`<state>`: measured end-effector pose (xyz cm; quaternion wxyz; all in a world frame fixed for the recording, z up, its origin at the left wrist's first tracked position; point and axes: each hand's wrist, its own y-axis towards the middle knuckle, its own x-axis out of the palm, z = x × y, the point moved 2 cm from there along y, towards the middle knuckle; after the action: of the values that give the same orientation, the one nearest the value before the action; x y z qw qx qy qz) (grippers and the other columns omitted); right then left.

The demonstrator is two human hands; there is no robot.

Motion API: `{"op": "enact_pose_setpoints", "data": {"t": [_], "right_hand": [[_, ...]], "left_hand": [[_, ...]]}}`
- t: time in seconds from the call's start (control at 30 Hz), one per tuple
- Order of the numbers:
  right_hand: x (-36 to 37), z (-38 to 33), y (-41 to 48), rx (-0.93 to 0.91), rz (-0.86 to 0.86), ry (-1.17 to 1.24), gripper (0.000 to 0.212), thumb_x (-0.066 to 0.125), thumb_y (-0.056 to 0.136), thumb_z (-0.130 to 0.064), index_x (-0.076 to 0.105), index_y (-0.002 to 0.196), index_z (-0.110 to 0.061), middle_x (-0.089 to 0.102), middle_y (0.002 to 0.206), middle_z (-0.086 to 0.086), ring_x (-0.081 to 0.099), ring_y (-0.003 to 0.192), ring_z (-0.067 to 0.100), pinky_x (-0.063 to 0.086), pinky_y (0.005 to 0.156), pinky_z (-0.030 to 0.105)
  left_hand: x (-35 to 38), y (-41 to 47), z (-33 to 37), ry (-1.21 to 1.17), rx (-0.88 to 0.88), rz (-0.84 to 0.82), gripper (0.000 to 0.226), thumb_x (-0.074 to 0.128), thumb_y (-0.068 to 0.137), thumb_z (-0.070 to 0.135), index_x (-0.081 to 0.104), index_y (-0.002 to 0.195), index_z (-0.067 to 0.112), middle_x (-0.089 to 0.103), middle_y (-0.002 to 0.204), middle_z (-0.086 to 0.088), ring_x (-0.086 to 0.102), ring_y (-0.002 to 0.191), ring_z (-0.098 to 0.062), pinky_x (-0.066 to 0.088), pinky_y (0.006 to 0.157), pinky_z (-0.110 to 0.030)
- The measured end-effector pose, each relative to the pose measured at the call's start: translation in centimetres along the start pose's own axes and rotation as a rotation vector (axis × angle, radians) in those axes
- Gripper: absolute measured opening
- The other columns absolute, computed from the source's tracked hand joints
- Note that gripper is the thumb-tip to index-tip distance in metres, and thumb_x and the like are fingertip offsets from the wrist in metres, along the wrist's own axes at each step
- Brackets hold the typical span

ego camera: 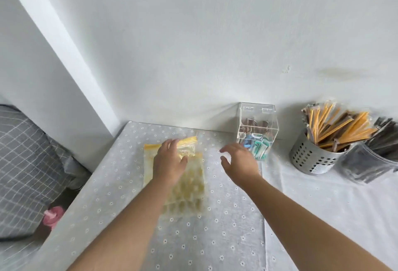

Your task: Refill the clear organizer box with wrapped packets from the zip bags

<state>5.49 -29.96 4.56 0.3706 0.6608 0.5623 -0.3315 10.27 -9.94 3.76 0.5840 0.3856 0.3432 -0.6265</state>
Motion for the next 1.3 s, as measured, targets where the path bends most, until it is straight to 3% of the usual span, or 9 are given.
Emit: {"op": "enact_pose_setpoints", "data": {"t": [0.17, 0.27, 0.53, 0.6, 0.7, 0.8, 0.9, 1.03, 1.3], "right_hand": [[6.5, -1.3, 0.3, 0.159, -0.296, 0.005, 0.049, 0.055, 0.09, -0.034, 0.044, 0.137, -0.022, 0.046, 0.143, -0.001, 0.043, 0.131, 0.019, 0.036, 0.108, 0.035], [8.8, -1.8, 1.2, 0.242, -0.387, 0.024, 0.058, 0.059, 0.088, -0.036, 0.037, 0.14, -0.023, 0.045, 0.144, 0.0, 0.041, 0.132, 0.022, 0.036, 0.109, 0.038], [12.4, -2.9, 4.3, 0.454, -0.255, 0.242, 0.07, 0.069, 0.081, -0.024, 0.032, 0.141, -0.017, 0.051, 0.134, 0.011, 0.049, 0.123, 0.028, 0.042, 0.1, 0.036], [12.7, -3.3, 4.8, 0.557, -0.204, 0.36, 0.071, 0.07, 0.081, -0.019, 0.031, 0.141, -0.018, 0.053, 0.126, 0.013, 0.056, 0.111, 0.03, 0.048, 0.092, 0.037], [12.8, -3.6, 4.9, 0.755, -0.154, 0.584, 0.064, 0.071, 0.08, -0.012, 0.036, 0.133, -0.02, 0.057, 0.093, 0.007, 0.059, 0.08, 0.026, 0.051, 0.063, 0.035], [12.6, -3.1, 4.7, 0.772, -0.142, 0.728, 0.025, 0.073, 0.077, -0.014, 0.059, 0.097, -0.009, 0.058, 0.075, 0.005, 0.055, 0.064, 0.023, 0.04, 0.048, 0.029], [10.9, -2.8, 3.9, 0.714, -0.108, 0.853, 0.005, 0.07, 0.081, -0.008, 0.065, 0.082, -0.009, 0.059, 0.072, 0.004, 0.055, 0.064, 0.018, 0.04, 0.053, 0.027], [7.7, -2.4, 2.6, 0.671, -0.074, 0.914, 0.008, 0.065, 0.085, -0.004, 0.065, 0.086, -0.012, 0.065, 0.084, 0.006, 0.063, 0.071, 0.017, 0.042, 0.054, 0.027], [-1.3, 0.8, -3.5, 0.647, 0.12, 0.946, 0.009, 0.063, 0.087, -0.005, 0.065, 0.086, -0.014, 0.066, 0.086, 0.005, 0.065, 0.071, 0.016, 0.043, 0.054, 0.024]], "left_hand": [[0.2, -1.6, -8.9, -0.015, -0.351, -0.085, 0.068, 0.059, 0.087, 0.035, 0.029, 0.146, 0.021, 0.032, 0.15, -0.006, 0.035, 0.137, -0.025, 0.035, 0.107, -0.041], [1.3, -1.7, -11.8, -0.074, -0.385, -0.182, 0.08, 0.063, 0.084, 0.038, 0.019, 0.149, 0.022, 0.032, 0.151, -0.006, 0.034, 0.137, -0.026, 0.036, 0.108, -0.044], [2.3, 0.0, -13.1, -0.217, -0.351, -0.152, 0.08, 0.067, 0.084, 0.027, 0.019, 0.148, 0.025, 0.045, 0.146, -0.004, 0.041, 0.134, -0.024, 0.038, 0.108, -0.04], [2.4, 0.7, -13.0, -0.352, -0.404, -0.112, 0.078, 0.067, 0.084, 0.019, 0.023, 0.147, 0.023, 0.045, 0.146, -0.008, 0.043, 0.134, -0.024, 0.039, 0.107, -0.036], [2.1, 1.5, -12.6, -0.483, -0.503, -0.061, 0.072, 0.066, 0.086, 0.015, 0.027, 0.145, 0.018, 0.044, 0.146, -0.009, 0.047, 0.13, -0.027, 0.041, 0.1, -0.033], [1.8, 2.3, -12.7, -0.589, -0.556, -0.048, 0.064, 0.068, 0.084, 0.021, 0.039, 0.14, 0.012, 0.054, 0.134, -0.013, 0.055, 0.119, -0.029, 0.045, 0.094, -0.035], [1.4, 2.5, -12.9, -0.691, -0.552, -0.083, 0.049, 0.068, 0.083, 0.028, 0.055, 0.125, 0.006, 0.066, 0.113, -0.015, 0.065, 0.097, -0.03, 0.051, 0.076, -0.036], [0.3, 1.7, -11.6, -0.818, -0.45, -0.132, 0.026, 0.067, 0.087, 0.013, 0.057, 0.112, 0.013, 0.066, 0.074, -0.008, 0.056, 0.063, -0.021, 0.045, 0.047, -0.025], [-1.3, -1.6, -2.2, -0.79, -0.141, -0.21, 0.015, 0.063, 0.089, 0.011, 0.06, 0.095, 0.024, 0.06, 0.068, -0.004, 0.051, 0.059, -0.017, 0.047, 0.058, -0.031]]}}
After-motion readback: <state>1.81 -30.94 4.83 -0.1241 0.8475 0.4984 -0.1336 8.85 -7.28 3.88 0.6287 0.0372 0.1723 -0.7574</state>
